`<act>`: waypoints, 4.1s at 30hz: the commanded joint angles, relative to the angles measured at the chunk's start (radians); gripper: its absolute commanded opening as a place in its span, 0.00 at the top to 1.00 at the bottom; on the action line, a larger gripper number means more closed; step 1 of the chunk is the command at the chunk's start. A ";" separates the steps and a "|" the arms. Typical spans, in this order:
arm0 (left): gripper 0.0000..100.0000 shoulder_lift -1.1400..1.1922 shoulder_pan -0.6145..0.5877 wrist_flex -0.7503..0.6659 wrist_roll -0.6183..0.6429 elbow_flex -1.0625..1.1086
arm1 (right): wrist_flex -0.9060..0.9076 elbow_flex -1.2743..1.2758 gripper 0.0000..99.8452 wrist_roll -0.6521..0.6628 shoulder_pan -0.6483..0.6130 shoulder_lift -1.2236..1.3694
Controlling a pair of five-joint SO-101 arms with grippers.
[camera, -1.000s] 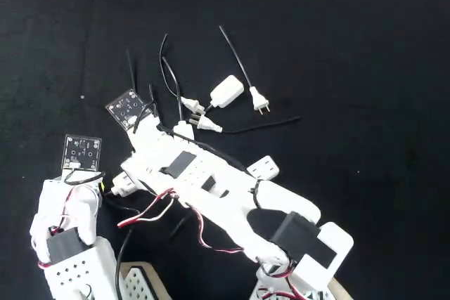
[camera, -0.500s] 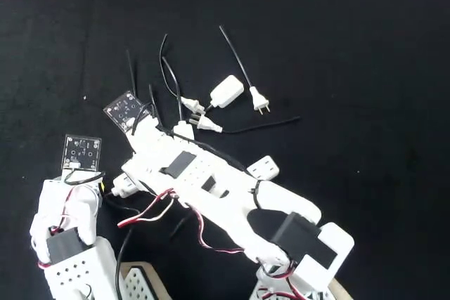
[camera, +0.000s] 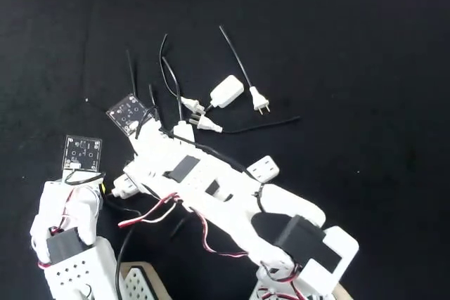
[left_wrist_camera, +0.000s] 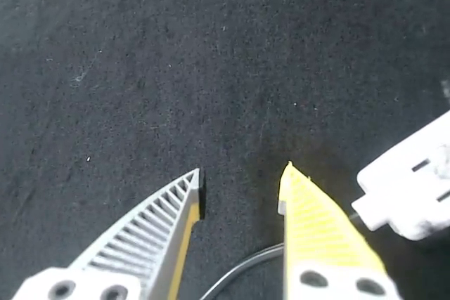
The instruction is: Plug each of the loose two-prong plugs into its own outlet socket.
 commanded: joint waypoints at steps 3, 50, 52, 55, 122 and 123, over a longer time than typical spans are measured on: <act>0.81 -0.005 0.013 -0.003 0.000 0.018 | 0.006 0.062 0.99 -0.035 -0.032 -0.061; 0.81 -0.031 0.584 -0.144 0.405 -0.340 | -0.020 0.588 0.99 -0.195 0.081 -1.222; 0.81 -0.031 0.544 -0.150 0.437 -0.348 | 0.011 0.573 0.99 -0.176 0.081 -1.222; 0.81 -0.031 0.484 -0.187 0.473 -0.338 | 0.055 0.545 0.99 -0.175 0.080 -1.222; 0.81 -0.031 0.435 0.160 0.181 -0.354 | 0.265 0.298 0.99 0.025 0.296 -0.805; 0.81 -0.031 0.417 0.193 0.138 -0.349 | 0.288 0.285 0.99 0.051 0.325 -0.760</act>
